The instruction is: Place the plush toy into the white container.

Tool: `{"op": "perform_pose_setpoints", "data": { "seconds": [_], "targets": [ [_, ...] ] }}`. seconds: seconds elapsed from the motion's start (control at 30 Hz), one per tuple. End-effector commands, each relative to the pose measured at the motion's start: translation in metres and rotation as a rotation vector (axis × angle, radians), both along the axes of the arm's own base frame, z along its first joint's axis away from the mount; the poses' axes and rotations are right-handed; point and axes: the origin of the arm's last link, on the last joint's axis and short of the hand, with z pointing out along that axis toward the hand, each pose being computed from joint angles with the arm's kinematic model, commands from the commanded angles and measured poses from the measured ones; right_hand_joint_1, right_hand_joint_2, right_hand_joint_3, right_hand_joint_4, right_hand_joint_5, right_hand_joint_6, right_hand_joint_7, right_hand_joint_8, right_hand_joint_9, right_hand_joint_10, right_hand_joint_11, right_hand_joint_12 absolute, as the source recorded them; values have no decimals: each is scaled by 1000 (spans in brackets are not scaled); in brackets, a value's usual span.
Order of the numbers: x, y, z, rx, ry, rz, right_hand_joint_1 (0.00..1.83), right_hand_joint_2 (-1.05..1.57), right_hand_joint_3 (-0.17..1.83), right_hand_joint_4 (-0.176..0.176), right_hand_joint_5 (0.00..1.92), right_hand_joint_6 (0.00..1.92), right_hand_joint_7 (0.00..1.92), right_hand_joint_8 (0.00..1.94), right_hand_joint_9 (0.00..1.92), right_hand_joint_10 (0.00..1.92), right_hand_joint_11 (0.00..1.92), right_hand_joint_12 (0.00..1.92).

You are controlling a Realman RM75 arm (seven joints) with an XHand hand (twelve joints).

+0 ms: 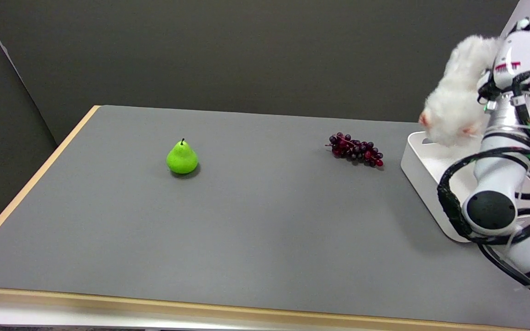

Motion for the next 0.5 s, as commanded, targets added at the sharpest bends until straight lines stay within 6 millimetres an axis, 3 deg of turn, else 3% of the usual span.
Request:
{"op": "perform_pose_setpoints", "data": {
  "seconds": [0.03,0.3,0.33,0.37,0.4,0.47,0.5],
  "targets": [
    [-76,47,36,-166,-77,-245,1200,1194,149,-176,542,1431,874,1404,890,1374,825,1921],
    [-103,70,54,-215,-186,-277,1195,1214,123,-176,529,1446,866,1416,874,1355,837,1921],
    [-106,70,55,-212,-223,-270,1069,1076,352,-113,484,1280,780,1199,755,1258,710,1809],
    [-106,70,55,-208,-243,-262,852,829,762,-4,412,986,635,819,556,1099,485,1616],
    [-107,70,55,-195,-263,-249,732,726,899,32,350,781,534,621,435,992,345,1495],
    [-106,68,53,-176,-261,-233,592,676,873,25,234,452,370,413,270,827,150,1328],
    [-104,66,50,-162,-244,-219,567,603,928,25,137,244,198,239,121,624,98,1123]
  ]
}}
